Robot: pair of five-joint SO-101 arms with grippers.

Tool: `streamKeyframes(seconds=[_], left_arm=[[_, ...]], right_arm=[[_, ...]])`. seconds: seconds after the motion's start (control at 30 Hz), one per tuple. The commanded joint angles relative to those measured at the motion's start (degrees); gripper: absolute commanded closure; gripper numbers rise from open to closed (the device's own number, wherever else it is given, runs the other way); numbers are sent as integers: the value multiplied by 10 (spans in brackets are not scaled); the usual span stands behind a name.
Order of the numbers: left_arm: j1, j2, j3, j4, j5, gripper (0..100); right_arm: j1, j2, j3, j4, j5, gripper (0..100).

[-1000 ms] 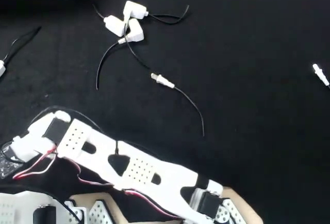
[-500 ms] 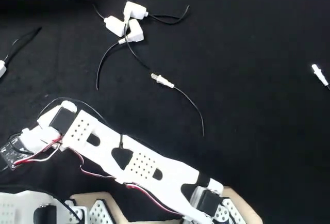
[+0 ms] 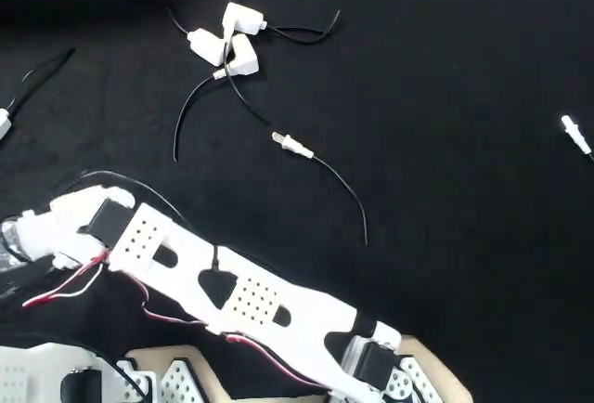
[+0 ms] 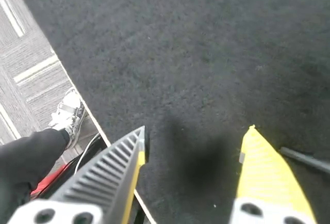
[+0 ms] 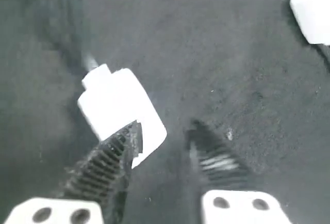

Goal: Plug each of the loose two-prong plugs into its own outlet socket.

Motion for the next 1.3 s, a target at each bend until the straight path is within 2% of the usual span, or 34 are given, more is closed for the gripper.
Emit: streamKeyframes(seconds=[0.0, 0.13, 0.43, 0.6, 0.77, 1.07, 1.27], left_arm=[[0, -23, 15, -36, -3, 709], [-1, -24, 27, -44, -3, 708], [-1, -24, 27, -45, -3, 708], [-2, -25, 27, -45, -3, 708], [-1, -25, 27, -44, -3, 708], [-2, -25, 27, -46, -4, 708], [0, -24, 27, -46, -4, 708]], right_arm=[[-13, -35, -11, -12, -2, 707], [-28, -29, 27, -12, 11, 712], [-41, -28, 138, -8, 92, 714], [4, -28, 137, 40, 132, 717], [70, -28, 106, 41, 156, 717], [91, -28, 42, 56, 152, 717], [24, -44, -16, 83, 91, 712]])
